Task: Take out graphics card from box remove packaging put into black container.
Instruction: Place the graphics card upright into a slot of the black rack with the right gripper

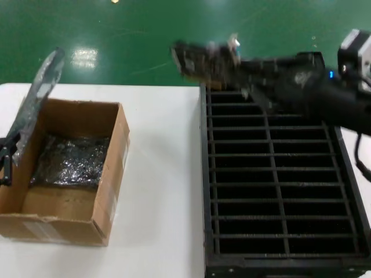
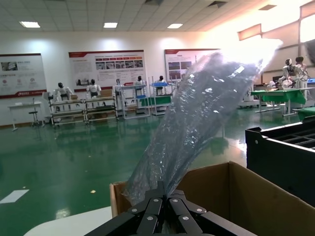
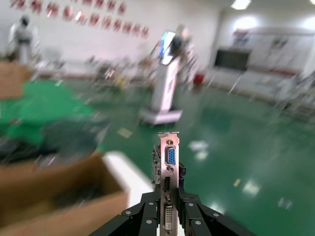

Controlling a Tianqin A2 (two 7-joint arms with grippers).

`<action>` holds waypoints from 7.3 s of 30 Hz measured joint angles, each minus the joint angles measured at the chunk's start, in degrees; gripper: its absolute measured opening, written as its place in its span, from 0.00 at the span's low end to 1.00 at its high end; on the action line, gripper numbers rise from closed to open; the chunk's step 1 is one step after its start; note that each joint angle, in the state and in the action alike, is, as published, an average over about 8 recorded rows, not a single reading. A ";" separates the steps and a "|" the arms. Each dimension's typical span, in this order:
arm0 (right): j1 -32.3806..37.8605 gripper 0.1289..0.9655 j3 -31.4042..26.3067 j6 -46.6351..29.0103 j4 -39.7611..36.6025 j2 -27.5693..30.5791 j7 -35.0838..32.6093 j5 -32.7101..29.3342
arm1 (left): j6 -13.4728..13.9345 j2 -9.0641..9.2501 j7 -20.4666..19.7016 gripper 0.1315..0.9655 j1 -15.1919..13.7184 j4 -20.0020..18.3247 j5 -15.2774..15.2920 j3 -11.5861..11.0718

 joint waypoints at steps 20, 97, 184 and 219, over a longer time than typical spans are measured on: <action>19.33 0.07 -0.12 -50.39 2.75 -3.81 39.37 -50.43 | -0.45 0.69 0.51 0.01 0.01 0.02 0.25 0.22; 7.75 0.07 25.30 -70.08 -21.45 -29.05 13.36 -63.94 | 1.58 4.00 5.00 0.01 4.64 -8.53 -2.27 -2.10; 13.68 0.07 14.60 -72.86 -25.85 -30.17 12.88 -57.55 | -0.23 7.78 6.20 0.01 4.03 -8.97 -3.31 -1.45; 13.13 0.07 7.70 -72.73 -28.35 -44.39 9.68 -70.53 | -0.16 5.64 8.07 0.01 0.70 -1.77 -2.23 -1.38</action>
